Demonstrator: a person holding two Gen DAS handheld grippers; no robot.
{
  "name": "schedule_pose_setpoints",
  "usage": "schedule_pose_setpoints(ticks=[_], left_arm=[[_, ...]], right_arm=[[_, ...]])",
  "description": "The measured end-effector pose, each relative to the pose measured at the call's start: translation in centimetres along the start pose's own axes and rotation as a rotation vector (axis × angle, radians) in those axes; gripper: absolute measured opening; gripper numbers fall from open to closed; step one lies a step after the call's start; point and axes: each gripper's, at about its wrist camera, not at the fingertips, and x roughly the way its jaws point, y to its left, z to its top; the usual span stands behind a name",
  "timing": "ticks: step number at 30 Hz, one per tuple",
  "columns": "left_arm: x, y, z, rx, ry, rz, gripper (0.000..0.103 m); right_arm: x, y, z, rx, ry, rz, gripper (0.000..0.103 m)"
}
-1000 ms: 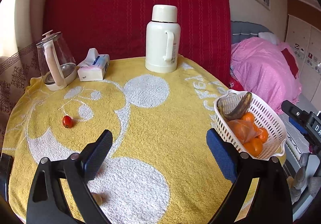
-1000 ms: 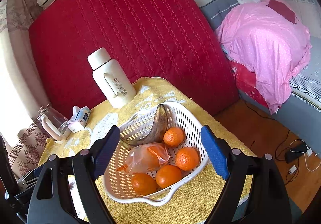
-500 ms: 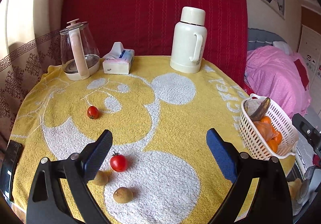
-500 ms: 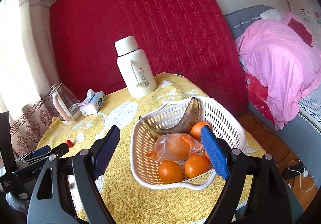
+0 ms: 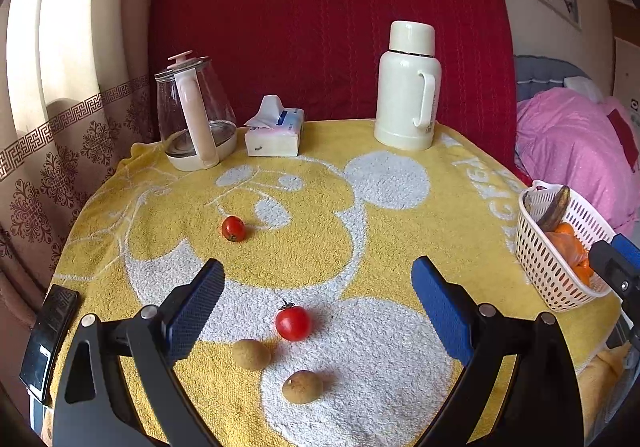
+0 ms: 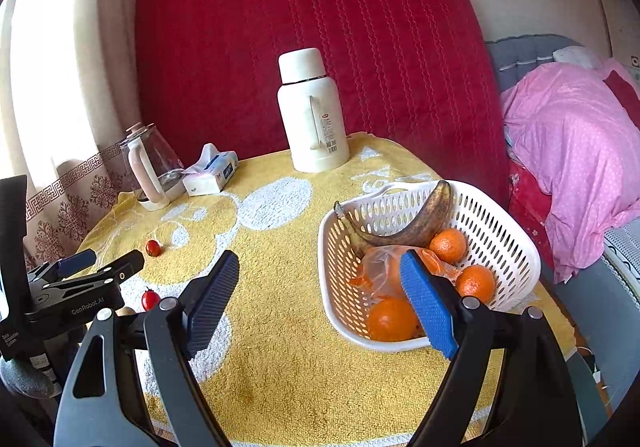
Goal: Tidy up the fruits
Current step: 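Move both open tools back over the table toward the loose fruit, then grasp the small brown potato with the left tool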
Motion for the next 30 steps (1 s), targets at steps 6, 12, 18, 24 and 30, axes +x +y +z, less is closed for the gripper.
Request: schedule_pose_setpoints(ticks=[6, 12, 18, 24, 30], left_arm=[[0.2, 0.8, -0.4, -0.012, 0.011, 0.014, 0.094], [0.3, 2.3, -1.2, -0.029, 0.022, 0.033, 0.094], [1.1, 5.1, -2.6, -0.058, 0.062, 0.074, 0.094], [2.0, 7.2, -3.9, -0.087, 0.118, 0.082, 0.094], [2.1, 7.3, -4.7, -0.059, 0.136, 0.055, 0.093]], right_arm=[[0.2, 2.4, -0.8, -0.084, 0.017, 0.034, 0.084], [0.9, 4.3, -2.1, -0.132, 0.067, 0.082, 0.084], [1.6, 6.2, -3.3, -0.19, 0.116, 0.132, 0.086], [2.4, 7.2, -4.2, -0.212, 0.164, 0.167, 0.086], [2.7, 7.8, -4.8, -0.231, 0.191, 0.187, 0.086]])
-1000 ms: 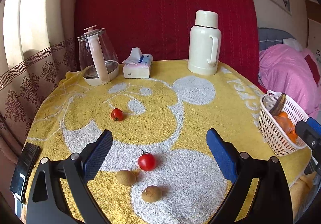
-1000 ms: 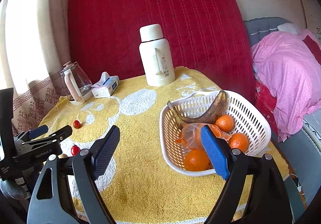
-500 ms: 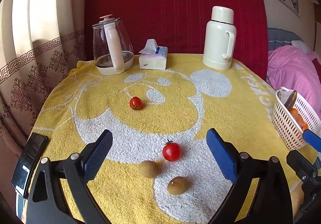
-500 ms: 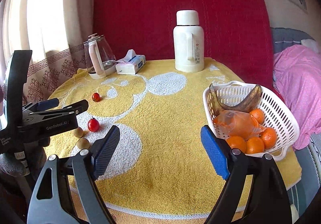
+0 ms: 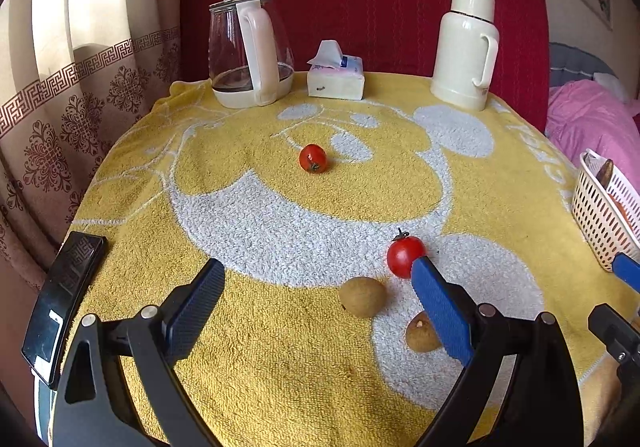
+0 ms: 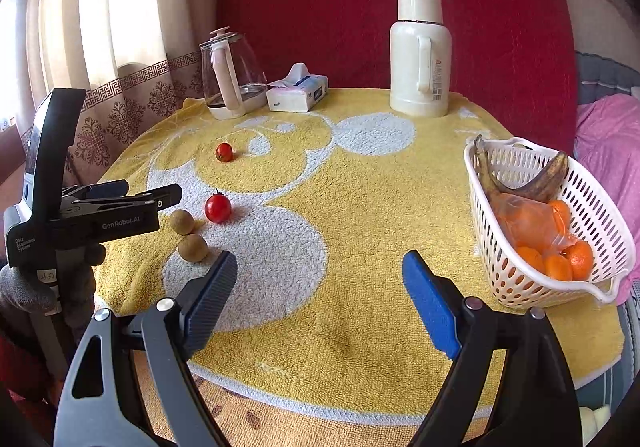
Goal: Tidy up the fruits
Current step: 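Grasp the small brown potato with the left tool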
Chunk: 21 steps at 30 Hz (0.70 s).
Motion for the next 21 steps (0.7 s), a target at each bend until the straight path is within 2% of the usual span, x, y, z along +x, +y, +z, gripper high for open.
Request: schedule_pose_setpoints(ticks=[7, 14, 16, 18, 21], left_arm=[[1.3, 0.9, -0.8, -0.04, 0.084, -0.101, 0.068], [2.0, 0.7, -1.0, -0.051, 0.112, -0.185, 0.053], [2.5, 0.7, -1.1, -0.059, 0.13, -0.206, 0.043], [2.8, 1.0, -1.1, -0.079, 0.141, -0.251, 0.038], [2.7, 1.1, -1.0, -0.09, 0.134, -0.273, 0.031]], right_arm=[[0.5, 0.4, -0.3, -0.017, 0.022, 0.016, 0.086], [0.9, 0.3, -0.4, -0.004, 0.042, 0.027, 0.086], [1.1, 0.3, -0.4, -0.004, 0.046, 0.029, 0.086], [1.1, 0.3, -0.4, -0.005, 0.051, 0.031, 0.086], [1.2, 0.3, -0.4, -0.006, 0.055, 0.032, 0.086]])
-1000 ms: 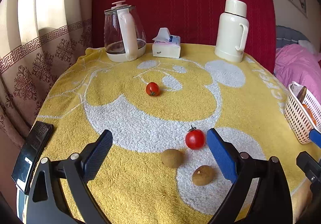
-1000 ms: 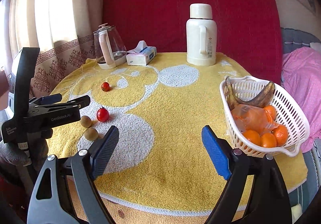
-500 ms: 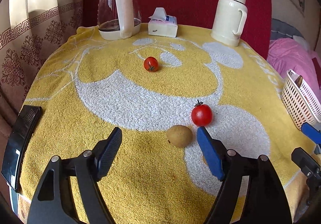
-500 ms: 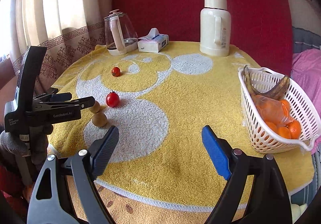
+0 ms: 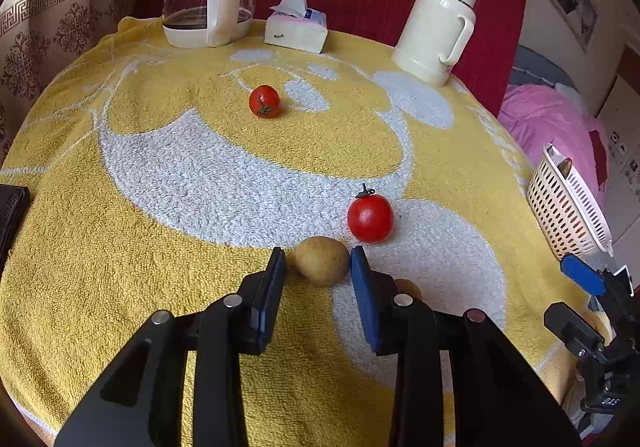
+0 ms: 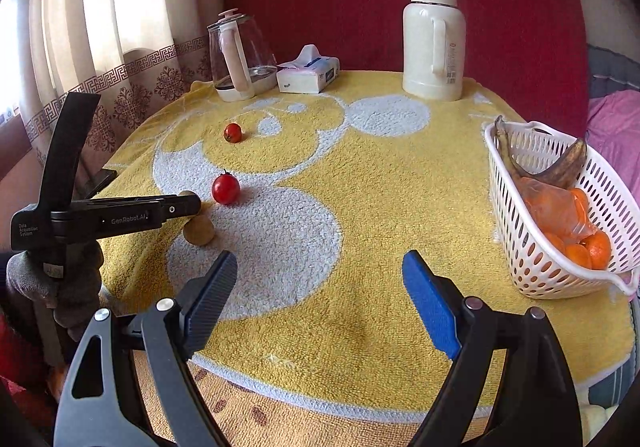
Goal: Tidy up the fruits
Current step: 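Grasp the small brown potato with the left tool, then grasp the red tomato with the right tool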
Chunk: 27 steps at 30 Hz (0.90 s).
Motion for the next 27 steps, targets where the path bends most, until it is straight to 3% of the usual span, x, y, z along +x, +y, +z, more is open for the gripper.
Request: schedule_pose_setpoints(ticks=[17, 22, 27], left_arm=[[-2.4, 1.6, -0.4, -0.092, -0.098, 0.021, 0.03], [-2.6, 1.5, -0.5, -0.087, -0.113, 0.056, 0.03], [-2.8, 1.8, -0.5, -0.103, -0.129, 0.078, 0.03]], right_arm=[[0.4, -0.3, 0.2, 0.02, 0.028, 0.019, 0.086], [1.7, 0.2, 1.5, 0.077, 0.09, 0.131, 0.086], [3.8, 2.6, 3.5, 0.036, 0.118, 0.169, 0.084]])
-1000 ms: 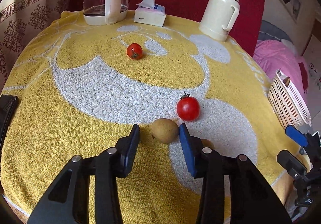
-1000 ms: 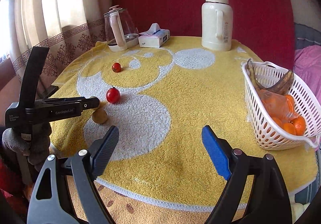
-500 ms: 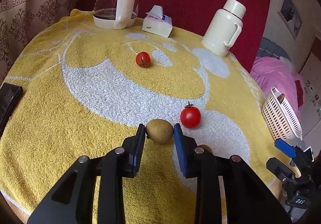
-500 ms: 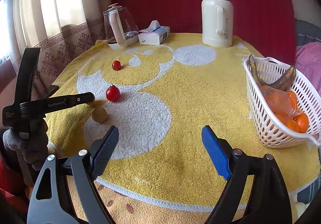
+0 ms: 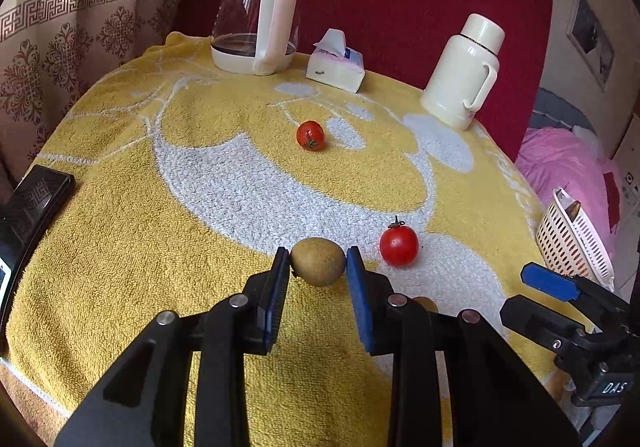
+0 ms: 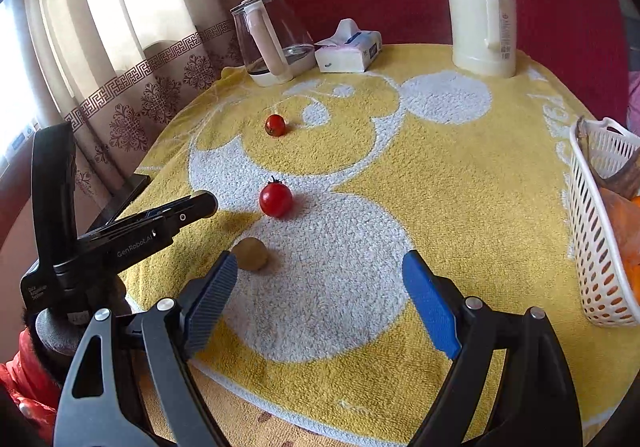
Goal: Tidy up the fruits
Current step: 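Grasp the red tomato with the right tool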
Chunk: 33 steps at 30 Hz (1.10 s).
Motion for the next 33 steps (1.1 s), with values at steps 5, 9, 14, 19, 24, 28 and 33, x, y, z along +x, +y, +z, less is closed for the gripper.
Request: schedule_pose_setpoints(ticks=[5, 9, 14, 19, 24, 28, 33], left_arm=[[0.1, 0.1, 0.0, -0.009, 0.004, 0.016, 0.03], [0.3, 0.1, 0.0, -0.007, 0.013, 0.015, 0.03], [0.5, 0.4, 0.1, -0.025, 0.02, 0.02, 0.03], [0.6, 0.4, 0.0, -0.029, 0.021, 0.021, 0.03], [0.7, 0.5, 0.0, -0.028, 0.03, 0.019, 0.03], [0.7, 0.5, 0.0, -0.026, 0.029, 0.019, 0.03], [0.7, 0.5, 0.0, -0.026, 0.029, 0.019, 0.03]], right_arm=[[3.7, 0.8, 2.3, -0.001, 0.069, 0.026, 0.067], [6.5, 0.8, 3.5, 0.029, 0.115, 0.037, 0.056], [8.1, 1.8, 4.5, 0.013, 0.131, 0.055, 0.049], [9.8, 2.6, 4.8, -0.01, 0.165, 0.063, 0.038], [10.1, 2.6, 4.9, -0.015, 0.163, 0.051, 0.032], [9.8, 2.5, 4.8, -0.011, 0.158, 0.048, 0.03], [8.3, 2.3, 4.8, 0.008, 0.124, 0.058, 0.03]])
